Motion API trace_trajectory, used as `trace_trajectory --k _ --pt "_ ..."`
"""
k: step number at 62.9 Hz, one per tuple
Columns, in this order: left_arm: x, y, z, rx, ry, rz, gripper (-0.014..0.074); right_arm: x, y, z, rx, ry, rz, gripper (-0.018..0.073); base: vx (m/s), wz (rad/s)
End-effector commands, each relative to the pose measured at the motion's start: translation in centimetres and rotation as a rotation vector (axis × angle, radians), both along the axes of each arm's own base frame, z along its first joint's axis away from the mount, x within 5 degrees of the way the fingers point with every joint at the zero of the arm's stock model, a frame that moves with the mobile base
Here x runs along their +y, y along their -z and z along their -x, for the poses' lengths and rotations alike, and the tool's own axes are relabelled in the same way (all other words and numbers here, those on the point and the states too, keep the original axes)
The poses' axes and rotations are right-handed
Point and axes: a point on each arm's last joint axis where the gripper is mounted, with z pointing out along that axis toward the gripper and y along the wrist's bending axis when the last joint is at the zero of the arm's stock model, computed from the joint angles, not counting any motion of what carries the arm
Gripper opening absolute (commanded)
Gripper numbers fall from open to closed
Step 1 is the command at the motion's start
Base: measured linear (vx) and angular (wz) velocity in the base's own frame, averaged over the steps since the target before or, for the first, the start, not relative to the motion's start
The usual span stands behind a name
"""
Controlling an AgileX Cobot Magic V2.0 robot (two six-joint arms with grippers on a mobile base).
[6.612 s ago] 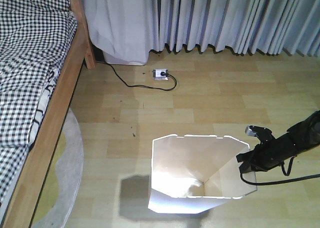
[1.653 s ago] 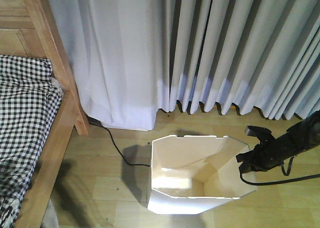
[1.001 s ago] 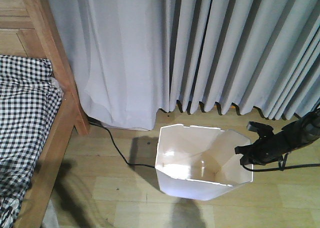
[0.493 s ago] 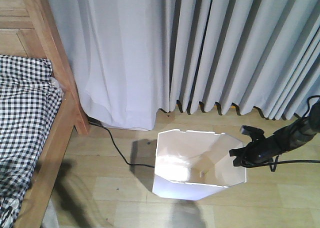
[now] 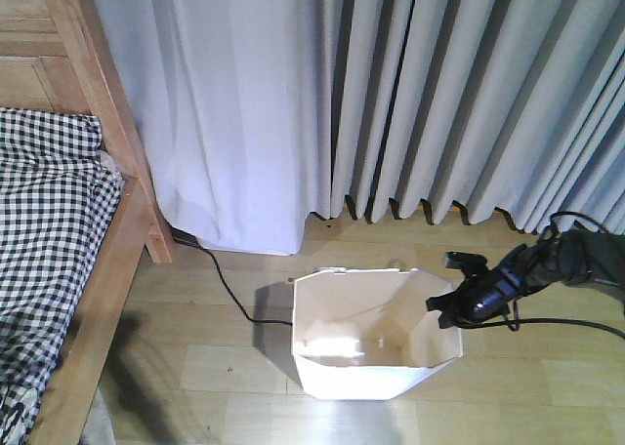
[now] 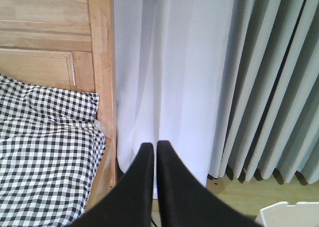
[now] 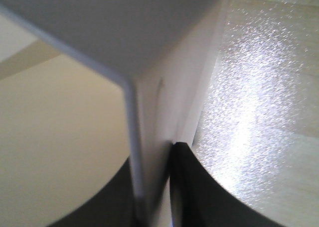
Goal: Move trash bin to bedside with robot
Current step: 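Set the bin down beside the bed frame with the right gripper, then open the right gripper and lift it away from the bin rim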
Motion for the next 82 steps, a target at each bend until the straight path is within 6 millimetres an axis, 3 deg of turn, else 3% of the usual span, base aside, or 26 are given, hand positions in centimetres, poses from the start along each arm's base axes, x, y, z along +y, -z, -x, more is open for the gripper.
trace_trajectory --k 1,15,55,82 --pt "0.0 -0.1 -0.1 -0.064 -0.004 0.010 -0.0006 0.9 -3.4 -2.6 0.010 0.057 -0.111 0.0055 0.00 0.00" --pt "0.0 -0.1 -0.1 -0.064 -0.004 0.010 -0.0006 0.8 -2.5 -2.7 0.006 0.056 -0.104 0.0064 0.00 0.00" --pt "0.0 -0.1 -0.1 -0.064 -0.004 0.010 -0.0006 0.3 -2.6 -3.6 -0.056 0.038 -0.048 0.0089 0.00 0.00" --pt "0.0 -0.1 -0.1 -0.064 -0.004 0.010 -0.0006 0.2 -2.6 -3.7 -0.069 0.039 -0.037 0.0191 0.00 0.00"
